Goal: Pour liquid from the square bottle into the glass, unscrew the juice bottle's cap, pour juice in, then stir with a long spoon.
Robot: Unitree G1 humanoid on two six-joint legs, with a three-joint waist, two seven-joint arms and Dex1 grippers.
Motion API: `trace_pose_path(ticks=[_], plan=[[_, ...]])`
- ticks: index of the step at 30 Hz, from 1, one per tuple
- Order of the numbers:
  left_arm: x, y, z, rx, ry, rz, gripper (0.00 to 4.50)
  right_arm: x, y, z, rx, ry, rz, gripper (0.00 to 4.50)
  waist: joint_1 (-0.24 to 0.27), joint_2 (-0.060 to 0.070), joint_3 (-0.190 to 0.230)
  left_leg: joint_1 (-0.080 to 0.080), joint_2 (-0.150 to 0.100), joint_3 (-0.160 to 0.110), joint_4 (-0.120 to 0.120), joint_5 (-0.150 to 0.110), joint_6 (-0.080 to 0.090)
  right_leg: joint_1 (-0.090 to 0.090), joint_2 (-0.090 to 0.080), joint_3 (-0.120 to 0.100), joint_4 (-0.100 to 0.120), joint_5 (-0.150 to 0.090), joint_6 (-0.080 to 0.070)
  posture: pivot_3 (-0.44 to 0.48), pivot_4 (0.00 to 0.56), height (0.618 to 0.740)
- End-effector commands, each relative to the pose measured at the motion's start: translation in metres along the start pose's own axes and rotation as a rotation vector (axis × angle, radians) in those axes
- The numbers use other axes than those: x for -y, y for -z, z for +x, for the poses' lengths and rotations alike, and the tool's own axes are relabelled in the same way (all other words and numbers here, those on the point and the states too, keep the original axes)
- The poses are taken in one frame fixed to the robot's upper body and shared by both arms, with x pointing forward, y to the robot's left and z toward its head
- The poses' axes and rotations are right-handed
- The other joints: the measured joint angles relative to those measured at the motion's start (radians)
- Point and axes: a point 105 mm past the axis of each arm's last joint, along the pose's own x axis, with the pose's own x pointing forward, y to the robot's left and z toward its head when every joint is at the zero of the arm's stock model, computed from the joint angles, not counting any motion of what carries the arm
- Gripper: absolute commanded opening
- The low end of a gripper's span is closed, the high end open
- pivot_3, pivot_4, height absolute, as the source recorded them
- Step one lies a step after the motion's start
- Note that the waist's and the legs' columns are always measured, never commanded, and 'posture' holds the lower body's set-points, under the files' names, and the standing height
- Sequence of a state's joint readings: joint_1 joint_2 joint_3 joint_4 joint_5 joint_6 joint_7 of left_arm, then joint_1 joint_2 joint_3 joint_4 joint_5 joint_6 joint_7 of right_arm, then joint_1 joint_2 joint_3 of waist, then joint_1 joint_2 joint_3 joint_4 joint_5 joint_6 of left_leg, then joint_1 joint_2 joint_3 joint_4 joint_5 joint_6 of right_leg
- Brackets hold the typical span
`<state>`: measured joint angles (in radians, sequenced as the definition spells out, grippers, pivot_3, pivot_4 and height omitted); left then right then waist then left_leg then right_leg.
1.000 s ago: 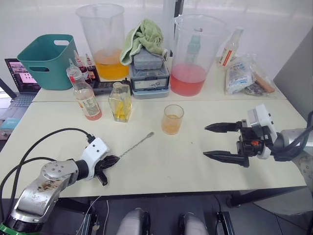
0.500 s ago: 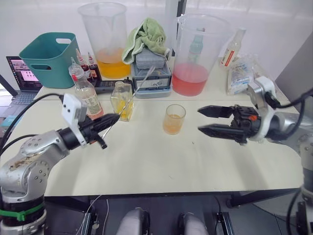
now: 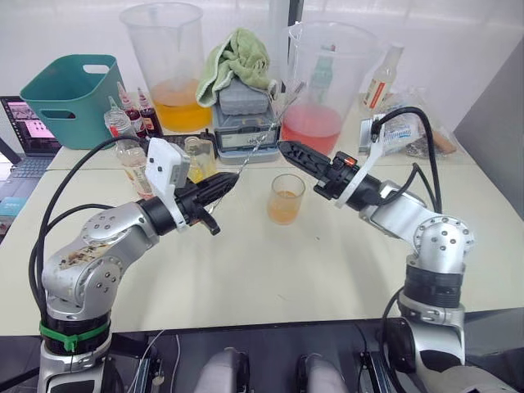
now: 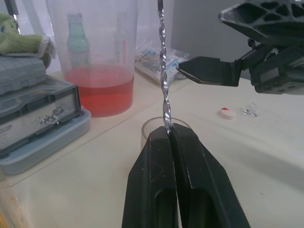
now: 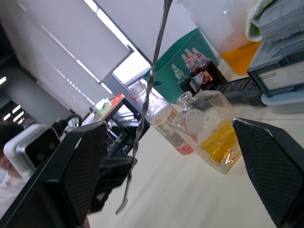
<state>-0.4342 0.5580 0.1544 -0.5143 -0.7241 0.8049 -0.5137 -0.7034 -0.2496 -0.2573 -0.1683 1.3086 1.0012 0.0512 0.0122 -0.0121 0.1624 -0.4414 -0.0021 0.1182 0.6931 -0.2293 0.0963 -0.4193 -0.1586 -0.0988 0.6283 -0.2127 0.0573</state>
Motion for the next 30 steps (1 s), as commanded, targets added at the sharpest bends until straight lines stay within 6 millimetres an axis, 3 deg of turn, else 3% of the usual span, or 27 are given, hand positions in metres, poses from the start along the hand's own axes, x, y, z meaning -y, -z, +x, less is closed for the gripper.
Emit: trace_pose_path(ticks=[1,9,12,23,30], plan=[[0.008,-0.013,0.001,0.033,0.021,0.070,0.04,-0.014,-0.017,0.003,0.071,-0.024,-0.015,4.50,-0.003,0.000,0.000,0.000,0.000,0.000,0.000,0.000,0.000,0.000,0.000,0.000,0.000,0.000,0.000,0.000,0.150,0.739],[0.012,-0.008,0.002,0.010,0.031,0.074,0.04,-0.020,-0.013,0.020,0.089,-0.020,0.043,4.50,-0.010,0.000,0.000,0.000,0.002,0.000,-0.002,0.001,-0.002,-0.001,0.004,0.003,0.000,-0.001,-0.001,0.000,0.150,0.739],[0.012,-0.006,0.002,-0.002,0.032,0.077,0.00,-0.020,-0.012,0.023,0.094,-0.011,0.055,3.73,-0.010,0.000,0.000,0.000,0.002,0.000,-0.002,0.001,-0.002,-0.001,0.004,0.003,0.000,-0.001,-0.001,0.000,0.150,0.739],[0.009,-0.004,0.001,-0.009,0.032,0.074,0.00,-0.017,-0.012,0.022,0.087,-0.002,0.042,0.03,-0.013,0.000,0.000,0.000,0.002,0.000,-0.003,0.002,-0.003,-0.002,0.005,0.004,0.000,-0.001,-0.001,0.000,0.150,0.739],[0.006,-0.004,-0.001,-0.004,0.022,0.062,0.00,-0.014,-0.014,0.019,0.089,0.007,0.022,0.03,-0.016,0.000,0.000,0.000,0.002,0.000,-0.005,0.002,-0.003,-0.002,0.005,0.004,-0.001,-0.001,-0.002,0.000,0.150,0.739]])
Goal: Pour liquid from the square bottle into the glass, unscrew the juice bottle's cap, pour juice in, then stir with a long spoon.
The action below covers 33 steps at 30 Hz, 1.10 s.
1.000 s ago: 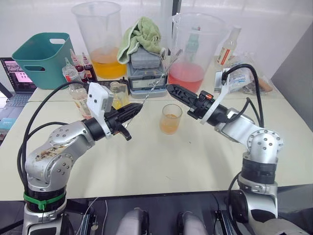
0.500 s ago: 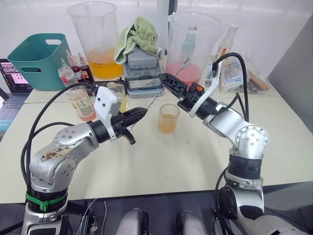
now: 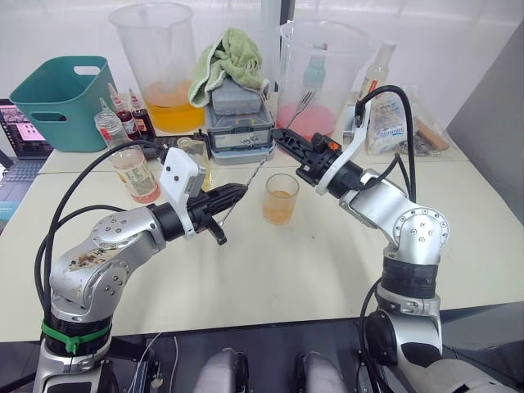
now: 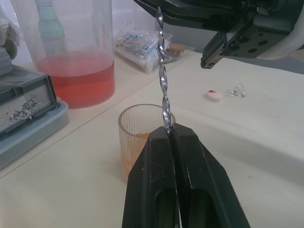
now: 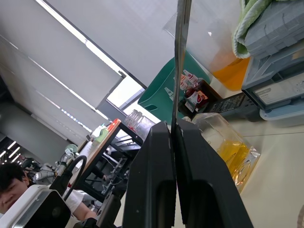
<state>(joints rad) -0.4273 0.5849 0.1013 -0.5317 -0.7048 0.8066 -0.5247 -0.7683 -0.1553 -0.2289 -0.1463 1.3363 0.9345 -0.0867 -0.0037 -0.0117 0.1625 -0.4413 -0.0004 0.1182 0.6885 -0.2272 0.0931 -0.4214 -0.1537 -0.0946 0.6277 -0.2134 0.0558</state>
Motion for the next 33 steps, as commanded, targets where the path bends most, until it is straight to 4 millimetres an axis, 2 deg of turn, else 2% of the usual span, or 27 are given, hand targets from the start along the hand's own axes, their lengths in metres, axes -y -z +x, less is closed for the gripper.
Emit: trace_pose_path(ticks=[1,3,4,6,8,13,15,16,20,22,27,33], plan=[[-0.005,-0.012,-0.006,0.050,-0.024,0.028,0.00,-0.003,-0.012,-0.005,0.037,-0.007,-0.044,0.03,0.000,0.000,0.000,0.000,0.000,0.000,0.000,0.000,0.000,0.000,0.000,0.000,0.000,0.000,0.000,0.000,0.150,0.739],[-0.007,-0.015,-0.008,0.063,-0.023,0.022,0.00,-0.004,-0.019,-0.006,0.051,-0.016,-0.064,0.03,0.000,0.000,0.000,0.000,0.000,0.000,0.000,0.000,0.000,0.000,0.000,0.000,0.000,0.000,0.000,0.000,0.150,0.739],[-0.007,-0.016,-0.009,0.066,-0.022,0.022,0.63,-0.004,-0.021,-0.007,0.055,-0.018,-0.071,0.00,0.000,0.000,0.000,0.000,0.000,0.000,0.000,0.000,0.000,0.000,0.000,0.000,0.000,0.000,0.000,0.000,0.150,0.739],[-0.009,-0.017,-0.012,0.071,-0.023,0.021,1.15,-0.005,-0.028,-0.007,0.065,-0.027,-0.098,0.00,0.000,0.000,0.000,0.000,0.000,0.000,0.000,0.000,0.000,0.000,0.000,0.000,0.000,0.000,0.000,0.000,0.150,0.739],[-0.012,-0.019,-0.017,0.075,-0.029,0.020,1.85,-0.006,-0.042,-0.008,0.077,-0.037,-0.155,0.00,-0.002,0.000,0.000,0.000,0.000,0.000,-0.001,0.000,0.000,0.000,0.000,0.000,-0.001,0.000,0.000,0.000,0.150,0.739],[-0.020,-0.018,-0.033,0.077,-0.046,0.024,3.52,-0.016,-0.087,-0.009,0.095,-0.065,-0.396,0.00,-0.005,0.000,0.000,0.000,0.000,0.000,-0.001,0.000,0.000,-0.001,0.000,0.000,-0.001,0.000,0.000,0.000,0.150,0.739],[-0.021,-0.010,-0.043,0.056,-0.045,0.025,4.21,-0.027,-0.112,-0.009,0.099,-0.083,-0.515,0.00,-0.007,0.000,0.000,0.000,0.000,0.000,-0.002,0.000,0.000,-0.001,0.000,0.000,-0.002,0.000,0.000,0.000,0.150,0.739],[-0.020,-0.007,-0.045,0.048,-0.041,0.025,4.48,-0.028,-0.115,-0.008,0.087,-0.085,-0.564,0.00,-0.007,0.000,0.000,0.000,0.000,0.001,-0.003,0.000,0.000,0.000,0.000,0.001,-0.002,0.000,0.000,0.000,0.150,0.739],[-0.016,0.004,-0.049,0.026,-0.033,0.025,4.48,-0.025,-0.114,-0.005,0.036,-0.095,-0.649,0.00,-0.008,0.000,0.000,0.000,0.001,0.001,-0.004,0.000,0.000,0.000,0.000,0.000,-0.003,0.000,-0.001,0.000,0.150,0.739],[-0.013,0.009,-0.049,0.012,-0.028,0.028,4.48,-0.016,-0.102,-0.003,-0.023,-0.084,-0.738,0.00,-0.008,0.000,0.000,0.000,0.001,0.001,-0.004,0.000,0.000,0.000,0.000,0.001,-0.003,0.000,-0.001,0.000,0.150,0.739],[-0.008,0.015,-0.048,-0.001,-0.024,0.028,4.48,-0.008,-0.085,0.000,-0.059,-0.103,-0.740,0.00,-0.005,0.000,0.000,0.000,0.001,0.001,-0.004,0.000,0.000,-0.001,-0.001,0.001,-0.003,0.000,-0.001,0.000,0.150,0.739],[-0.004,0.018,-0.048,-0.010,-0.016,0.027,4.48,-0.007,-0.075,0.005,-0.067,-0.112,-0.775,0.00,-0.006,0.000,0.000,0.000,0.001,0.001,-0.004,0.000,0.000,-0.001,-0.001,0.000,-0.003,0.000,-0.001,0.000,0.150,0.739]])
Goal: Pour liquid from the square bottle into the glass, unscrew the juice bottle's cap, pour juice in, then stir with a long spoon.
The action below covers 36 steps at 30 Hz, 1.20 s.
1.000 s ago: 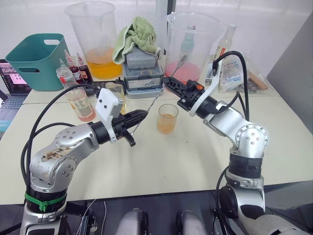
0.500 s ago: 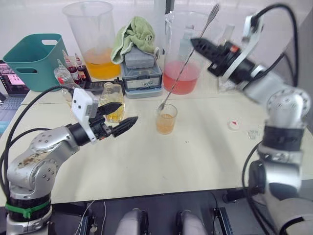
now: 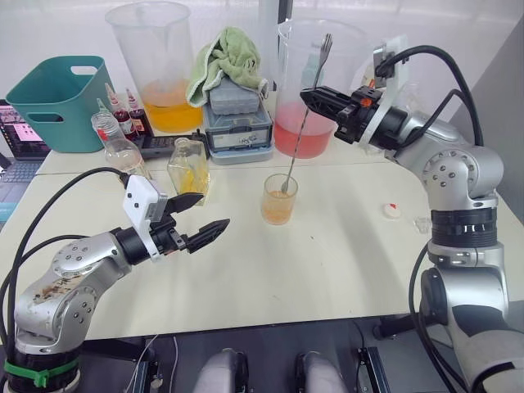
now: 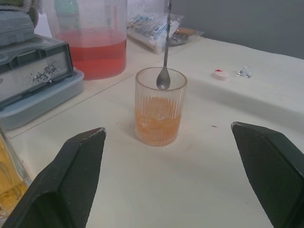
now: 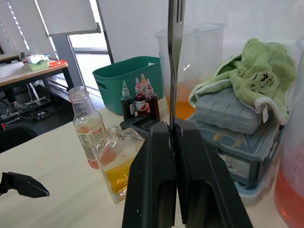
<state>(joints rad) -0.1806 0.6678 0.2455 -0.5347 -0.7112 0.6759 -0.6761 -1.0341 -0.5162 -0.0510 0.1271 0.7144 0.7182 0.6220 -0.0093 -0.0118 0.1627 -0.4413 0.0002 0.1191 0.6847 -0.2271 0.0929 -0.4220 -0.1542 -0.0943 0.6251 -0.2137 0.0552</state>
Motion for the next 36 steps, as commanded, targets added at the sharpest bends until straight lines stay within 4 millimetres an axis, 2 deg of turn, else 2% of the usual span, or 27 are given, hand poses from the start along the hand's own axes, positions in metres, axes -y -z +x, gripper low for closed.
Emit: trace_pose_path(ticks=[1,9,13,20,25,30,36], plan=[[0.007,-0.007,-0.001,0.025,0.019,0.040,4.48,-0.007,-0.011,0.000,0.047,-0.017,-0.084,0.00,-0.001,0.000,0.000,0.000,0.000,0.000,0.000,0.000,0.000,0.000,0.000,0.000,0.000,0.000,0.000,0.000,0.150,0.739],[0.014,-0.005,0.001,0.021,0.037,0.033,4.48,-0.013,-0.001,0.004,0.041,-0.043,-0.142,0.00,-0.002,0.000,0.000,0.000,0.000,0.000,0.000,0.000,-0.001,0.000,0.000,0.000,0.000,0.000,0.000,0.000,0.150,0.739],[0.019,-0.006,0.000,0.030,0.052,0.013,4.48,-0.022,0.010,0.006,0.030,-0.087,-0.163,0.00,-0.001,0.000,0.000,0.000,0.000,0.000,0.000,0.000,-0.001,0.000,0.000,0.000,0.000,0.000,0.000,0.000,0.150,0.739],[0.022,-0.006,-0.002,0.028,0.045,0.002,4.48,-0.030,0.011,0.007,0.050,-0.142,-0.226,0.00,-0.002,0.000,0.000,0.000,0.000,0.000,0.000,0.001,-0.001,0.000,0.000,0.000,0.000,0.000,0.000,0.000,0.150,0.739],[0.021,-0.005,-0.002,0.025,0.040,0.007,4.48,-0.027,0.008,0.007,0.056,-0.147,-0.247,0.00,-0.001,0.000,0.000,0.000,0.000,-0.001,0.000,0.001,-0.001,0.000,0.000,0.000,0.000,0.000,0.000,0.000,0.150,0.739],[0.022,-0.005,-0.002,0.021,0.040,0.009,4.48,-0.019,0.015,0.005,0.024,-0.127,-0.296,0.00,-0.001,0.000,0.000,0.000,0.000,-0.001,0.000,0.001,-0.001,0.000,0.000,0.000,0.000,0.000,0.000,0.000,0.150,0.739],[0.022,-0.004,-0.002,0.017,0.037,0.010,4.48,-0.012,0.013,0.005,0.032,-0.109,-0.313,0.00,-0.001,0.000,0.000,0.000,0.000,-0.001,0.000,0.001,-0.001,0.000,0.000,0.000,0.000,0.000,0.000,0.000,0.150,0.739]])
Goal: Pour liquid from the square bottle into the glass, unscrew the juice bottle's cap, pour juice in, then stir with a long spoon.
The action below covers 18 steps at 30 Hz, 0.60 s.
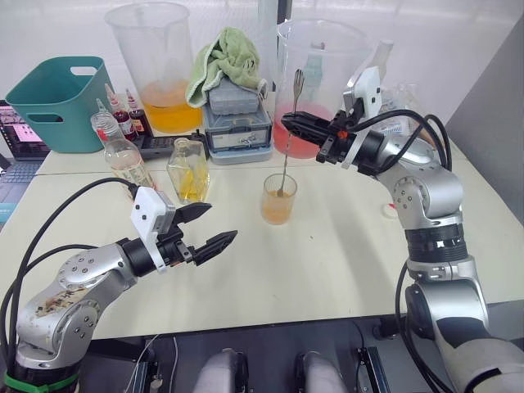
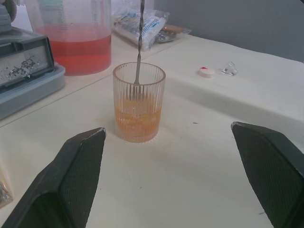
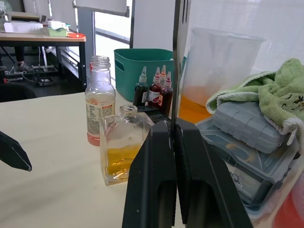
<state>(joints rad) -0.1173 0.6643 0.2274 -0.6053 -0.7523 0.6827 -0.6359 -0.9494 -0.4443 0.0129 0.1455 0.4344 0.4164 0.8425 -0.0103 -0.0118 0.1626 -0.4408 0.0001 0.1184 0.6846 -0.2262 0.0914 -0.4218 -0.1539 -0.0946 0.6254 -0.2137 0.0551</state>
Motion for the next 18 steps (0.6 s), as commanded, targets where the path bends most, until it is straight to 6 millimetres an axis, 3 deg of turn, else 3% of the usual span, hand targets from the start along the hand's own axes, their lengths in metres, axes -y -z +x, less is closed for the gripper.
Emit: trace_pose_path(ticks=[1,7,10,13,18], plan=[[0.005,-0.010,-0.001,0.022,0.012,0.043,4.48,0.006,-0.016,-0.002,0.037,0.014,-0.061,0.00,0.000,0.000,0.000,0.000,0.000,0.000,0.000,0.000,0.000,0.000,0.000,0.000,0.000,0.000,0.000,0.000,0.150,0.739],[0.004,-0.010,-0.001,0.018,0.011,0.048,4.48,0.012,-0.016,-0.002,0.028,0.028,-0.066,0.00,0.000,0.000,0.000,0.000,0.000,0.000,0.000,0.000,0.000,0.000,0.000,0.000,0.000,0.000,0.000,0.000,0.150,0.739],[0.004,-0.009,-0.001,0.013,0.013,0.052,4.48,0.010,-0.005,-0.002,-0.015,0.015,-0.043,0.00,0.000,0.000,0.000,0.000,0.000,0.000,0.000,0.000,0.000,0.000,0.000,0.000,0.000,0.000,0.000,0.000,0.150,0.739],[0.005,-0.009,0.000,0.008,0.016,0.057,4.48,0.004,0.003,-0.002,-0.039,-0.009,-0.008,0.00,0.000,0.000,0.000,0.000,0.000,0.000,0.000,0.000,0.000,0.000,0.000,0.000,0.000,0.000,0.000,0.000,0.150,0.739],[0.004,-0.008,0.001,-0.002,0.024,0.061,4.48,-0.019,-0.004,0.001,-0.013,-0.088,0.090,0.00,-0.002,0.000,0.000,0.000,0.000,0.000,0.000,0.000,0.000,0.000,0.000,0.000,0.000,0.000,0.000,0.000,0.150,0.739]])
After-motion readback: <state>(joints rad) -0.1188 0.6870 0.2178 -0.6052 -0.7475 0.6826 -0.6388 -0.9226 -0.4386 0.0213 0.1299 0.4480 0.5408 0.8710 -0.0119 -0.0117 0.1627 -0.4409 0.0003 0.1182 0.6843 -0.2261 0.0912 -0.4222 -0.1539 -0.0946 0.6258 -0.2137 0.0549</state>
